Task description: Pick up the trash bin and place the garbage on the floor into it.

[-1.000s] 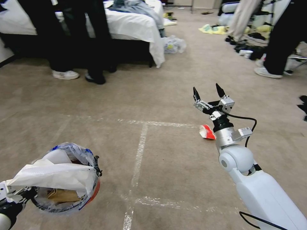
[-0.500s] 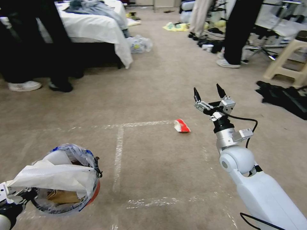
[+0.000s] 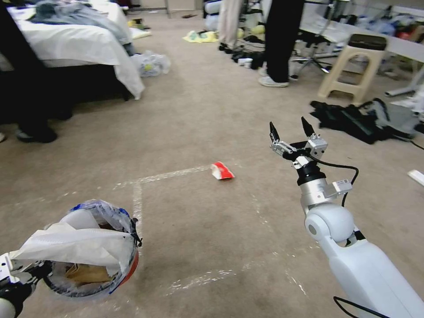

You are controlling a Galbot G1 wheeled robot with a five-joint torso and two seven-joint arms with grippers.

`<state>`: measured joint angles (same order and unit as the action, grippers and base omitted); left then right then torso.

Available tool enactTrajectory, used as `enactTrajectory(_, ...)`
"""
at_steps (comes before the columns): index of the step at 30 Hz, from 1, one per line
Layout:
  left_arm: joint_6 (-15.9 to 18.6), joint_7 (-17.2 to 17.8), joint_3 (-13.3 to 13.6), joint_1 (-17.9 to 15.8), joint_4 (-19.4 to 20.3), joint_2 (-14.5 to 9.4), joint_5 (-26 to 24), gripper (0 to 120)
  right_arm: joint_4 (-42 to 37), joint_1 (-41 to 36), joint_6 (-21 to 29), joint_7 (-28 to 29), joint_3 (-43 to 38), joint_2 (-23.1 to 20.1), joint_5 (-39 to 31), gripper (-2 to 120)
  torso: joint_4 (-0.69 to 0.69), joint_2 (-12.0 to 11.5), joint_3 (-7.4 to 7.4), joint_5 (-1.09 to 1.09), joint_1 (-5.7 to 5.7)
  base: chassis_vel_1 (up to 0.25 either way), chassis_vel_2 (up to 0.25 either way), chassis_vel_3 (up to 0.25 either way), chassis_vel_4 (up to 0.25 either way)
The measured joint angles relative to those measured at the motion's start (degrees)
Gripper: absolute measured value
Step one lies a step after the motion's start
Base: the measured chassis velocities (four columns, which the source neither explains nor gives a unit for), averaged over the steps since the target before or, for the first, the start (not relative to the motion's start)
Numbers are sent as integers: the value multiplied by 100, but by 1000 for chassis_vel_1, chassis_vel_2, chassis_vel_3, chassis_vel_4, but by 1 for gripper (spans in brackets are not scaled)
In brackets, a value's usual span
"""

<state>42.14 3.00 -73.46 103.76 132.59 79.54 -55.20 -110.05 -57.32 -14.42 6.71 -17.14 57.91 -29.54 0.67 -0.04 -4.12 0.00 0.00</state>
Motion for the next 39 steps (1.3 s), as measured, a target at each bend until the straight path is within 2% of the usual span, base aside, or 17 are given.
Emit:
enactTrajectory(6,0,65,-35,0,2,-31,-61,1,18,-36,-32,-18,-62,28,24,100,1,0,0,0,0,-39,-39,-37,-51)
enactTrajectory(9,0,87,-50,-33,-91,-38,-62,1,63,-61,-101,-92,-96,44,77,100,-6,0,0,0,0,0,0,0,0)
enactTrajectory(15,0,89,-47,-81,-146,-23,-58,1,64,-115,-140,-129,-132,43,86,100,0,0,0,0,0,0,0,0,0)
enactTrajectory(39,0,106,-145,-83,-276,-87,-109,1,255,-80,-214,-258,98,207,92,100,-1,1,1,0,0,-9,8,10,-10)
